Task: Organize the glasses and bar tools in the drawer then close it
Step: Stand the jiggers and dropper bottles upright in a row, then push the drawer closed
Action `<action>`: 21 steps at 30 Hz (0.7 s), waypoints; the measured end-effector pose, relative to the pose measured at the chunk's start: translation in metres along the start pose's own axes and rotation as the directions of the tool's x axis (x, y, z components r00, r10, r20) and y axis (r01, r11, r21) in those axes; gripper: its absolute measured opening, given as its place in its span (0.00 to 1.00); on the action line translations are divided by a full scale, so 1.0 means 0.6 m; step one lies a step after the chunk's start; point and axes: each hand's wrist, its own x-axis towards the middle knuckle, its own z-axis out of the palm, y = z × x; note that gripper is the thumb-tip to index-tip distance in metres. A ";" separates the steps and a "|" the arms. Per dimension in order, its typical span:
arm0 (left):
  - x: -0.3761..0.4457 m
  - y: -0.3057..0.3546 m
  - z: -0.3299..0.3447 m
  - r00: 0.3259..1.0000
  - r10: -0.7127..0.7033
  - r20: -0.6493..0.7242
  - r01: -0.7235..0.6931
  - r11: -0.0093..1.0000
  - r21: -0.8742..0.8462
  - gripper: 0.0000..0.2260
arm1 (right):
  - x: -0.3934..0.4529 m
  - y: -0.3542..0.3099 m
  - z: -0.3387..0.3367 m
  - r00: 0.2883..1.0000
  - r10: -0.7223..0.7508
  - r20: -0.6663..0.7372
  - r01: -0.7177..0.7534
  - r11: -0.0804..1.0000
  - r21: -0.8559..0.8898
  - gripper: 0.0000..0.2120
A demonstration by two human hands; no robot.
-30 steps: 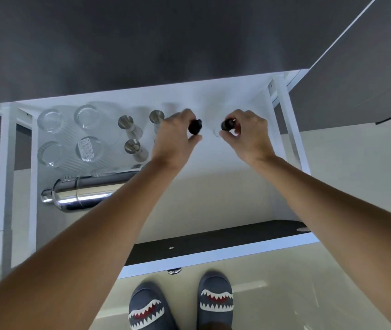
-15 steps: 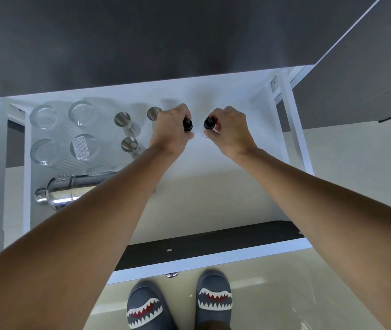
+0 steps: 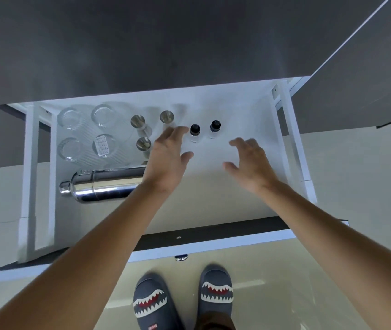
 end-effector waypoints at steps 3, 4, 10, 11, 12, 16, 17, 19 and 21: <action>-0.074 -0.010 -0.028 0.998 -0.017 -0.063 0.014 0.999 -0.040 0.19 | -0.075 -0.001 0.001 0.999 -0.017 0.030 0.018 0.999 -0.047 0.21; -0.102 -0.015 -0.035 0.996 -0.023 -0.085 0.021 0.999 -0.032 0.18 | -0.100 -0.003 0.004 0.999 -0.033 0.016 0.034 0.998 -0.058 0.21; -0.264 -0.065 -0.051 0.975 -0.223 -0.012 0.219 0.946 0.239 0.27 | -0.216 -0.011 0.055 0.983 -0.120 -0.136 0.083 0.964 -0.254 0.32; -0.284 -0.069 -0.053 0.966 -0.259 0.008 0.248 0.931 0.269 0.29 | -0.231 -0.012 0.066 0.988 -0.100 -0.121 0.064 0.961 -0.269 0.32; -0.302 -0.072 -0.055 0.957 -0.289 0.026 0.269 0.917 0.295 0.31 | -0.244 -0.013 0.076 0.990 -0.084 -0.114 0.049 0.959 -0.279 0.33; -0.344 -0.078 -0.060 0.935 -0.349 0.056 0.313 0.890 0.331 0.34 | -0.273 -0.022 0.102 0.988 -0.049 -0.146 0.004 0.956 -0.293 0.36; -0.349 -0.080 -0.062 0.934 -0.350 0.064 0.311 0.891 0.331 0.34 | -0.275 -0.024 0.106 0.989 -0.045 -0.143 0.002 0.956 -0.292 0.36; -0.351 -0.082 -0.064 0.934 -0.349 0.078 0.305 0.891 0.335 0.35 | -0.275 -0.026 0.111 0.990 -0.039 -0.137 -0.002 0.958 -0.287 0.37; -0.347 -0.083 -0.065 0.934 -0.347 0.088 0.300 0.892 0.337 0.36 | -0.272 -0.026 0.111 0.992 -0.030 -0.125 -0.008 0.957 -0.291 0.37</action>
